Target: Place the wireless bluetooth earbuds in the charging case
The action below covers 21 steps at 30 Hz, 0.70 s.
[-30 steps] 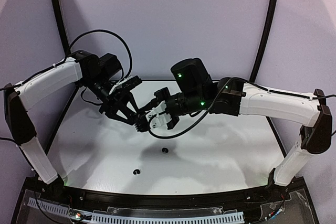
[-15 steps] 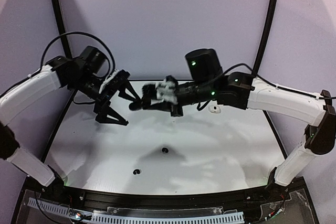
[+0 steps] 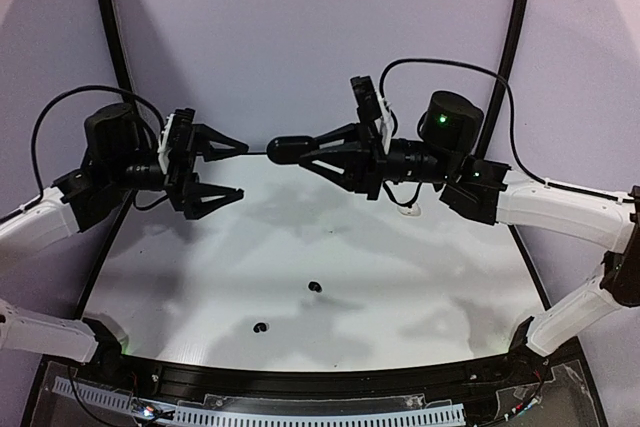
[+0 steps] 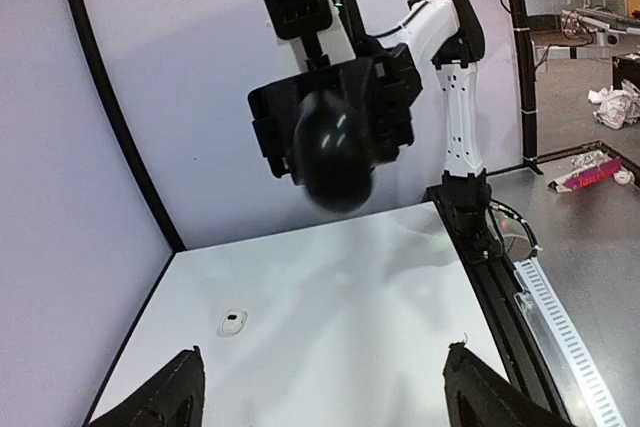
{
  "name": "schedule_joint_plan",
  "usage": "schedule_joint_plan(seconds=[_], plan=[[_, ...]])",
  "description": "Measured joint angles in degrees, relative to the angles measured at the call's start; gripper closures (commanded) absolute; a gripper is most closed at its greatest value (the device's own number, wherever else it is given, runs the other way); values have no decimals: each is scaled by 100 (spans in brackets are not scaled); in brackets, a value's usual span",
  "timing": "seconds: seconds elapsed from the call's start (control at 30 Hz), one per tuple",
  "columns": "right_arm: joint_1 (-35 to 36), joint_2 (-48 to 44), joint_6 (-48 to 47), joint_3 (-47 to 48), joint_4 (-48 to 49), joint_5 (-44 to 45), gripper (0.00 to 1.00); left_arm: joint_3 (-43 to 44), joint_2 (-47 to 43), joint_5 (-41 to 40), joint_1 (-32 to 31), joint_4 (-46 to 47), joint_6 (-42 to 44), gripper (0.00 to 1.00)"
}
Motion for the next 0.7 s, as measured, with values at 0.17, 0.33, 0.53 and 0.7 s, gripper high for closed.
schedule_joint_plan(seconds=[0.17,0.33,0.53,0.7], plan=[[0,133,730,98,605,-160,100,-26,304,-205,-216,693,-730,28],[0,341,890,251,605,-155,100,4,435,-326,-413,1102,-1180,32],[0,387,850,337,555,-83,100,101,616,-295,-476,1344,-1727,35],[0,398,782,417,494,-2,100,109,662,-236,-522,1587,-2149,41]])
